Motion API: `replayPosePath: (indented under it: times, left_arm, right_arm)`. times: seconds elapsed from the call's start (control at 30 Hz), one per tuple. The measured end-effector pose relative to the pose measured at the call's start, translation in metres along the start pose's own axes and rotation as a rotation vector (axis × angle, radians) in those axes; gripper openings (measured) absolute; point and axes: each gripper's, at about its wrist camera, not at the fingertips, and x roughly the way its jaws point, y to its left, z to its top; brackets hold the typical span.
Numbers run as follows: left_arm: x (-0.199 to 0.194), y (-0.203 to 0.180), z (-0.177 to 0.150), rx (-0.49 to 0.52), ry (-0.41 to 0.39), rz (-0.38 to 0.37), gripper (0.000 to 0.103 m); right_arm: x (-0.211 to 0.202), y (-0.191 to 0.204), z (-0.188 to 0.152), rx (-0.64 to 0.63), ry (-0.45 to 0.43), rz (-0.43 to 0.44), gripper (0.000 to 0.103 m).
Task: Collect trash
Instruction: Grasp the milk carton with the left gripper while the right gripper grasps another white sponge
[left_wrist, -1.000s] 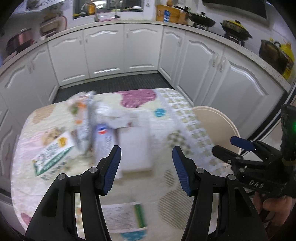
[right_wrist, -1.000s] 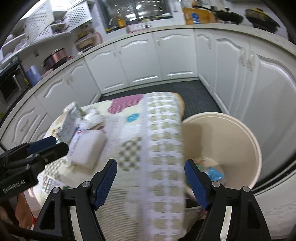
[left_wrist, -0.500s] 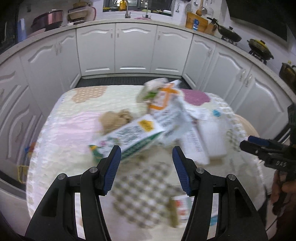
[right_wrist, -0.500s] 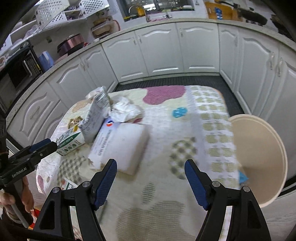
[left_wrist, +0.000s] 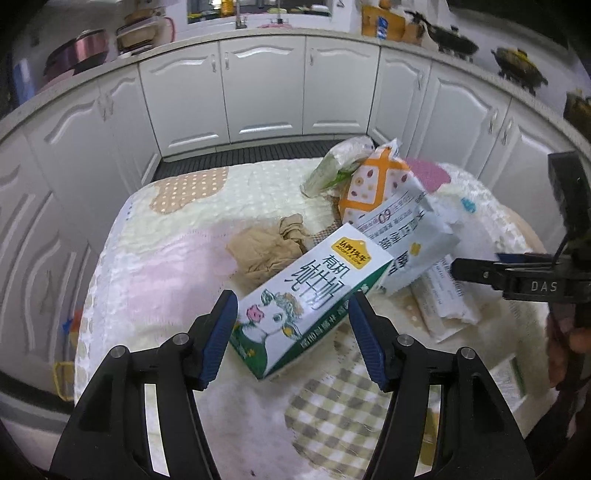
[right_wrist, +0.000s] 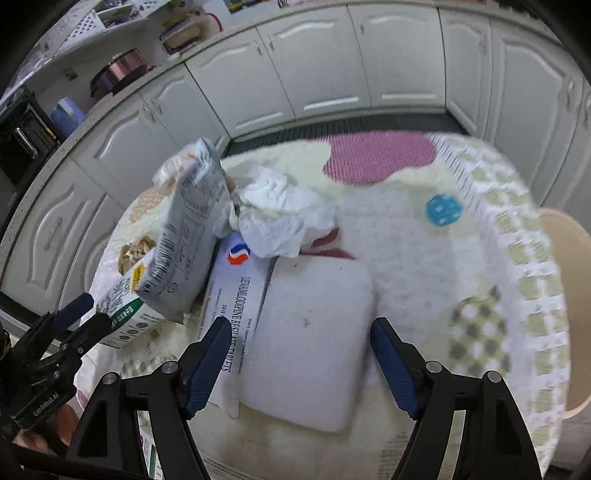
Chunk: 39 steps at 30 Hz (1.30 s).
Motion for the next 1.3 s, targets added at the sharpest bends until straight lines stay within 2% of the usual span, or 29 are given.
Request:
replayPosePath:
  times: [0.07,0.2,0.33,0.57,0.7,0.8,0.87,1.0,1.1,1.2,1.3]
  left_arm:
    - [0.006,0.000,0.003,0.019,0.009,-0.001,0.063]
    - [0.013,-0.003,0.009,0.048,0.028,-0.025,0.066]
    - [0.017,-0.013,0.011,0.123,0.061,-0.023,0.068]
    - [0.023,-0.025,0.012,0.219,0.130,0.040,0.068]
    - [0.026,-0.027,0.013,0.263,0.126,0.081,0.068]
    - [0.026,-0.022,0.012,0.254,0.124,0.062,0.069]
    - [0.029,-0.019,0.012,0.243,0.127,0.049,0.073]
    - [0.031,-0.024,0.007,0.252,0.132,0.075,0.073]
    - [0.018,-0.029,0.005,0.217,0.151,-0.010,0.070]
    - [0.007,-0.038,-0.001,0.204,0.183,0.021,0.067]
    - [0.002,-0.050,-0.007,0.185,0.191,0.004,0.067]
  right_arm:
    - [-0.004,-0.003,-0.001,-0.005,-0.019,-0.003,0.059]
    - [-0.020,-0.012,-0.003,-0.042,-0.020,0.005,0.058]
    - [-0.040,-0.020,-0.009,-0.081,-0.022,-0.011,0.058]
    - [-0.049,-0.034,-0.019,-0.071,-0.010,-0.005,0.059]
    - [-0.049,-0.030,-0.025,-0.080,-0.008,0.008,0.059]
    - [-0.049,-0.027,-0.027,-0.091,-0.006,0.014,0.059]
    - [-0.048,-0.027,-0.028,-0.095,-0.003,0.014,0.059]
    - [-0.048,-0.027,-0.029,-0.090,-0.002,0.021,0.059]
    - [-0.052,-0.028,-0.029,-0.098,-0.006,0.014,0.059]
    - [-0.057,-0.029,-0.030,-0.116,-0.007,0.003,0.059]
    - [-0.055,-0.031,-0.033,-0.118,0.006,-0.012,0.059]
